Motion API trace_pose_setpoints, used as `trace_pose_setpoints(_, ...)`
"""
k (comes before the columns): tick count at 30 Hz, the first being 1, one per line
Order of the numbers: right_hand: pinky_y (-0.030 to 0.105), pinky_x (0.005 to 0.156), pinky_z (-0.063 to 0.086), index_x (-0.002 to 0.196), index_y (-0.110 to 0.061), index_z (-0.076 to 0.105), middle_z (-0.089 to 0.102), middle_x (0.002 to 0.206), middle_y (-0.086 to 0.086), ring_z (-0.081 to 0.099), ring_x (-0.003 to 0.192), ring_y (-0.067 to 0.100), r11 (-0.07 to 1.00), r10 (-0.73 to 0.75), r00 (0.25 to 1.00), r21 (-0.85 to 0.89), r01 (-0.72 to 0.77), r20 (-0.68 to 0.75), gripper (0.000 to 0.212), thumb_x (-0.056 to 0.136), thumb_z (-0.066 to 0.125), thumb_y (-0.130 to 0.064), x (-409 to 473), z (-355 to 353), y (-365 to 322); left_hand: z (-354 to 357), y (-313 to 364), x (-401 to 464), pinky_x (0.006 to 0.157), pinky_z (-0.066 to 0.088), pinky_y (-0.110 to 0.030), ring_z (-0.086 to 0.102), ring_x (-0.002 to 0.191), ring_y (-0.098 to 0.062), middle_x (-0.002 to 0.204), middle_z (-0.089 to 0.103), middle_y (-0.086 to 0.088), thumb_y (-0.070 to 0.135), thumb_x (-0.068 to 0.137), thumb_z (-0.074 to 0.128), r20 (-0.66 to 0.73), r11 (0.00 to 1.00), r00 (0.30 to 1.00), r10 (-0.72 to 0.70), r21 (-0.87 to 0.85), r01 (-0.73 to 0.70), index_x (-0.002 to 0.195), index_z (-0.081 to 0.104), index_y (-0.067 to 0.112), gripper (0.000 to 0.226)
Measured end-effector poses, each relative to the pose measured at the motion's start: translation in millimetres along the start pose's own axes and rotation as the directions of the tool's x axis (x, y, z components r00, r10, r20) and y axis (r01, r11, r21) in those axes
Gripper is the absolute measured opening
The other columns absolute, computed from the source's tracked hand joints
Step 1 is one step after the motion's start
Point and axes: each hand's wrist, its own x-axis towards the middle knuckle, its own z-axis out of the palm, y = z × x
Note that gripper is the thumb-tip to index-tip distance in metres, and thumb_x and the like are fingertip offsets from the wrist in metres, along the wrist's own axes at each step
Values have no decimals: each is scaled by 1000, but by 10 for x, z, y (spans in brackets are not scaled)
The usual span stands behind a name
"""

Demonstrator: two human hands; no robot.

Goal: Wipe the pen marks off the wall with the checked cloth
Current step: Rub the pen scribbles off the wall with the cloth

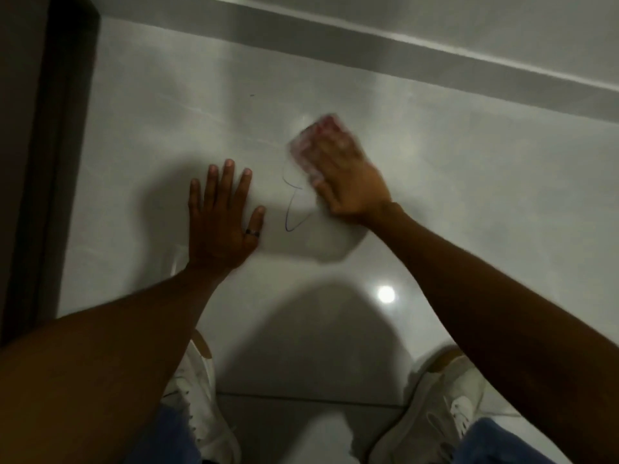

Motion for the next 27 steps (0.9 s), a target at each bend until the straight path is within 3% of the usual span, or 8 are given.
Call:
trace_pose_setpoints(6,58,135,8,169,-12,17,13,179,14,7,167,33,375,927,361,175,-911,-103,67,109,25,-42,-398,-50,389,-4,22,10,136,10,-57,22,167,-36,180,25,-10,54,109,40,13,1000,1000,-14,-24,14,171,31,24,70)
trace_pose_setpoints(8,58,135,9,168,-10,19,16,178,17,9,167,36,528,849,520,105,-843,-96,68,109,28,-42,-532,-6,135,-1,9,5,136,10,-58,21,167,-36,180,24,-10,54,109,39,20,1000,1000,-15,-15,15,171,30,24,70)
trace_pose_setpoints(11,56,135,15,168,-16,25,22,177,14,14,166,33,976,215,977,20,-215,13,64,110,32,-43,-762,138,-177,3,9,-15,135,12,-59,22,167,-36,180,25,-10,55,109,39,12,1000,1000,-9,-25,9,171,30,24,70)
trace_pose_setpoints(14,56,135,19,167,-19,30,28,176,10,19,165,30,1000,12,1000,-11,-11,20,61,110,35,-41,-768,187,-26,-11,27,0,135,11,-58,22,167,-37,180,25,-11,55,109,40,13,1000,1000,-8,-22,9,171,31,24,70)
trace_pose_setpoints(19,58,136,10,169,-13,19,18,178,14,11,167,33,534,846,527,171,-828,-89,68,109,29,-45,-354,104,-238,-46,46,9,135,14,-60,23,167,-38,179,27,-12,51,109,42,23,999,1000,-15,-33,15,170,34,21,69)
trace_pose_setpoints(23,52,137,4,168,-17,23,22,178,12,13,167,31,989,117,993,84,-118,9,67,109,32,-47,-416,281,-845,-62,23,0,135,15,-60,25,166,-39,179,28,-13,52,109,42,21,1000,1000,-11,-15,11,170,34,20,69)
trace_pose_setpoints(25,52,137,10,168,-19,26,25,177,10,16,166,30,998,-54,998,36,53,23,64,110,36,-43,-550,368,-756,-67,40,-1,135,14,-60,24,166,-38,179,26,-13,53,110,40,27,1000,1000,-3,-8,3,171,33,21,69)
trace_pose_setpoints(27,54,137,12,168,-19,25,24,177,8,13,167,28,973,221,974,77,-217,-54,63,110,35,-41,-600,343,-625,-69,26,11,135,13,-60,22,167,-37,180,25,-12,52,109,40,41,1000,999,-15,-17,15,171,32,22,70)
